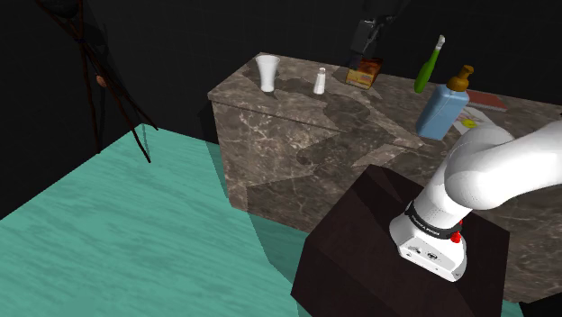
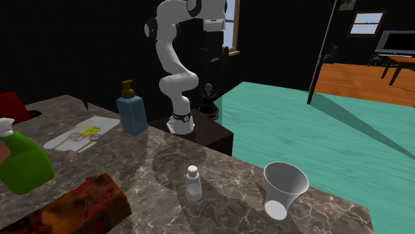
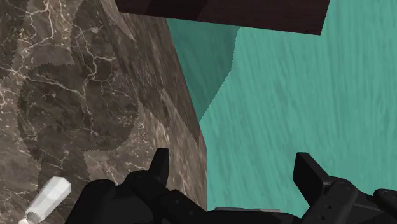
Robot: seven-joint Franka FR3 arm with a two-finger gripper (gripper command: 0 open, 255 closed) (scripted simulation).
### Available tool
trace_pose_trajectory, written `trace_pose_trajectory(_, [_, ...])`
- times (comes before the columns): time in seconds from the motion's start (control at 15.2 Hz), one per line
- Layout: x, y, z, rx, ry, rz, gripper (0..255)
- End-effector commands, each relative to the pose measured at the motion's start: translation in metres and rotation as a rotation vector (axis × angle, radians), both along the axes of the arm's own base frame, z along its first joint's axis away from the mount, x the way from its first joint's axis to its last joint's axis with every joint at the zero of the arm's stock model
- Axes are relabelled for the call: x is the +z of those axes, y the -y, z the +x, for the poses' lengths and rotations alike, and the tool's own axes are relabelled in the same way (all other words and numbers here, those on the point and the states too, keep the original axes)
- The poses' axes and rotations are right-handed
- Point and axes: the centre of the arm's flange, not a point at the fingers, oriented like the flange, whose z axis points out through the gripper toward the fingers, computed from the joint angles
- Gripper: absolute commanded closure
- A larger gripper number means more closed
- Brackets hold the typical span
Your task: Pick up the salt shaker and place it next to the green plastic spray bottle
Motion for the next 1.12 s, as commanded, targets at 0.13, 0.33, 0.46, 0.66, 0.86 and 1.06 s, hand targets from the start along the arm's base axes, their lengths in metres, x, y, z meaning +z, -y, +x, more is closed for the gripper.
trace_pose_trajectory(0.13, [-0.012,0.017,0.014,-0.005,0.009,-0.001,0])
trace_pose_trajectory(0.33, [-0.030,0.044,0.036,-0.013,0.022,-0.002,0])
trace_pose_trajectory(0.46, [-0.041,0.061,0.050,-0.019,0.030,-0.002,0])
trace_pose_trajectory(0.66, [-0.059,0.088,0.072,-0.027,0.043,-0.003,0])
trace_pose_trajectory(0.86, [-0.076,0.114,0.094,-0.035,0.056,-0.004,0])
trace_pose_trajectory(1.06, [-0.092,0.141,0.116,-0.043,0.069,-0.005,0])
